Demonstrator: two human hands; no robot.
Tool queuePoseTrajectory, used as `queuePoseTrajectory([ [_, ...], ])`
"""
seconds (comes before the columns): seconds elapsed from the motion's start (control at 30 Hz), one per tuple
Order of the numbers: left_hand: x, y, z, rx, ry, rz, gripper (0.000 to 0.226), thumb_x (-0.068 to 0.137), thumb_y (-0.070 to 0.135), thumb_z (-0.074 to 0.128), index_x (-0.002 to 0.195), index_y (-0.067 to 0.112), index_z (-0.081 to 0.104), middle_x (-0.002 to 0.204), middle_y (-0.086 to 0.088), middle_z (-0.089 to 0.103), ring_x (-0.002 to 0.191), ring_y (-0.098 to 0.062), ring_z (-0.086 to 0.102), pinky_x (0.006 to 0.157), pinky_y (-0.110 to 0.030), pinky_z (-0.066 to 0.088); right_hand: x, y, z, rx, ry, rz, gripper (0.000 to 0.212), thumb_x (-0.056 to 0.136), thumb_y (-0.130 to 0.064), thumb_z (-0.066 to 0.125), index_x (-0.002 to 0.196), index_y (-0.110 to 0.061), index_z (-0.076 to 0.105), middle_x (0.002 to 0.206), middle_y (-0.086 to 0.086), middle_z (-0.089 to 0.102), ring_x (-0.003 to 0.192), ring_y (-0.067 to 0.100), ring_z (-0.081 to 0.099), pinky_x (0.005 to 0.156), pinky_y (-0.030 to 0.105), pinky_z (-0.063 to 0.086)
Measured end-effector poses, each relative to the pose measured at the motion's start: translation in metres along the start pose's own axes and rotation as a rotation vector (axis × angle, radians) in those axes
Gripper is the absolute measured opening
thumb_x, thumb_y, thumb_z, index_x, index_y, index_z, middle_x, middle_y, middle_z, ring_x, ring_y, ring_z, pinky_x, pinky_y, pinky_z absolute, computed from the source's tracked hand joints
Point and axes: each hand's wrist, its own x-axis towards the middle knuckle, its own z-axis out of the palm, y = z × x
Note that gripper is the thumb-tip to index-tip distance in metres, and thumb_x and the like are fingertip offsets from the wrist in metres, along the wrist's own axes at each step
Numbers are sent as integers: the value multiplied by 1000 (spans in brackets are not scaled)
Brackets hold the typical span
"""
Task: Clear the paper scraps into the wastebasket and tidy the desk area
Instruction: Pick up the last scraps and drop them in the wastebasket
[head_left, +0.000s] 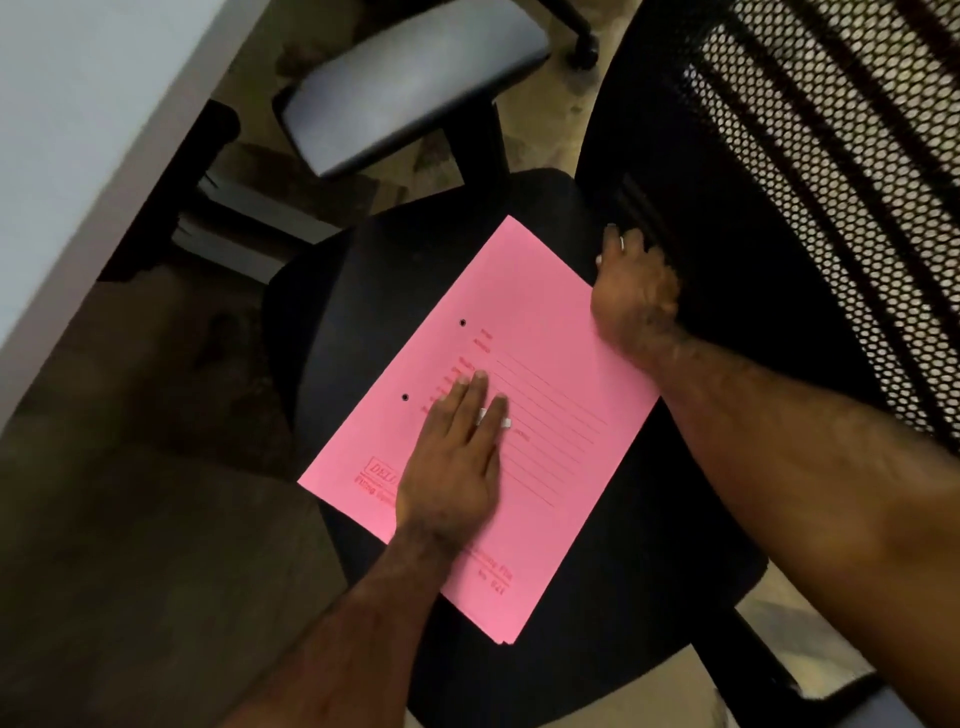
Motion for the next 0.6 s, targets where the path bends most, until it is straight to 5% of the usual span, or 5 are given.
queuePoseTrajectory([
  [0.2,1,0,-1,-15,23,9,51,100,39,23,146,18,24,152,-4,27,141,-24,25,111,-50,15,4,-1,16,330,229,24,27,95,-20,57,114,-3,49,113,20,52,91,31,57,70,37,51],
  [0.43,1,-3,-7,-154,-38,-93,39,92,33,51,118,5,61,127,-14,60,118,-34,54,96,-50,50,-3,8,13,459,421,-13,42,100,-41,43,90,-2,56,83,19,62,66,35,62,52,31,37],
  [0.6,6,0,-22,-182,-65,-133,38,93,32,55,123,8,57,126,-8,57,108,-23,49,100,-37,42,-52,-6,-9,708,573,-76,39,98,-36,49,75,-5,55,65,11,55,48,21,46,45,20,29],
])
